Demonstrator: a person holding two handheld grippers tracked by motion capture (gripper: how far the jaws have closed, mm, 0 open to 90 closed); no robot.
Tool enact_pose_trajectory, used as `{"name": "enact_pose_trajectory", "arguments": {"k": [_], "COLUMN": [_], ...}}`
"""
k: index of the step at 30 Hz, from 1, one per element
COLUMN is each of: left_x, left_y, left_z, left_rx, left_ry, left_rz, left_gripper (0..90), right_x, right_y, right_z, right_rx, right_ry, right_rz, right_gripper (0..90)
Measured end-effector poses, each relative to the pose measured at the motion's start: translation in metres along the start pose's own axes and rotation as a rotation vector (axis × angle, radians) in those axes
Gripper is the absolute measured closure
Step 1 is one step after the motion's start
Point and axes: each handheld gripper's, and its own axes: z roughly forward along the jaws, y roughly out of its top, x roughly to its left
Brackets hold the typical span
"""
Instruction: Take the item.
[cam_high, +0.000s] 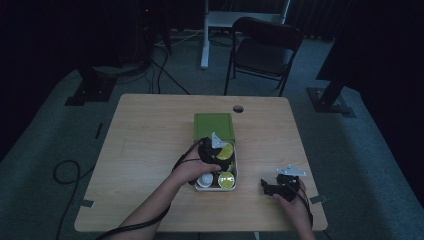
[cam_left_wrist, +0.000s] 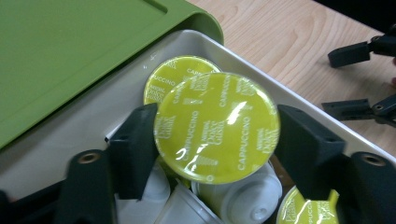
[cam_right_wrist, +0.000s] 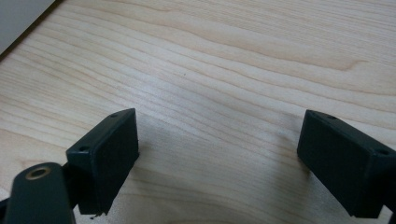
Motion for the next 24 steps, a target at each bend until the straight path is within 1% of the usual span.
{"name": "enact_pose_trajectory", "arguments": {"k": [4, 6, 7, 9, 11, 13, 15, 17, 19, 21, 23, 24], "left_x": [-0.001, -0.002, -0.003, -0.003, -0.005, -0.006, -0.006, -0.006, -0.006, -0.005, -0.003, -0.002], "left_y": [-0.001, -0.002, -0.002, -0.002, -0.002, -0.001, -0.002, -0.002, -0.002, -0.002, -0.002, -0.002], "left_z": [-0.001, -0.002, -0.002, -0.004, -0.008, -0.012, -0.015, -0.019, -0.023, -0.026, -0.029, -0.032], "left_rx": [-0.005, -0.012, -0.016, -0.017, -0.021, -0.026, -0.028, -0.026, -0.031, -0.035, -0.039, -0.041], "left_ry": [0.008, 0.020, 0.021, 0.021, 0.014, 0.015, 0.003, 0.008, 0.003, 0.012, 0.006, 0.010], "left_rz": [-0.005, 0.007, 0.006, 0.014, 0.025, 0.027, 0.030, 0.035, 0.029, 0.029, 0.020, 0.018], "left_gripper": [39.6, 39.7, 39.8, 39.9, 39.9, 40.0, 40.0, 40.0, 40.0, 40.0, 40.0, 40.0], "right_x": [0.000, 0.000, 0.000, 0.000, 0.000, 0.000, 0.000, 0.000, 0.000, 0.000, 0.000, 0.000], "right_y": [0.000, 0.000, 0.000, 0.000, 0.000, 0.000, 0.000, 0.000, 0.000, 0.000, 0.000, 0.000], "right_z": [0.000, 0.000, 0.000, 0.000, 0.000, 0.000, 0.000, 0.000, 0.000, 0.000, 0.000, 0.000], "right_rx": [0.000, 0.000, 0.000, 0.000, 0.000, 0.000, 0.000, -0.001, -0.001, 0.000, -0.001, 0.000], "right_ry": [0.000, 0.000, 0.000, 0.000, 0.000, 0.000, 0.000, 0.000, 0.000, 0.000, 0.000, 0.000], "right_rz": [0.000, 0.000, 0.000, 0.000, 0.000, 0.000, 0.000, -0.001, 0.000, 0.000, 0.000, 0.000], "right_gripper": [12.2, 12.2, 12.2, 12.2, 12.2, 12.2, 12.2, 12.2, 12.2, 12.2, 12.2, 12.2]}}
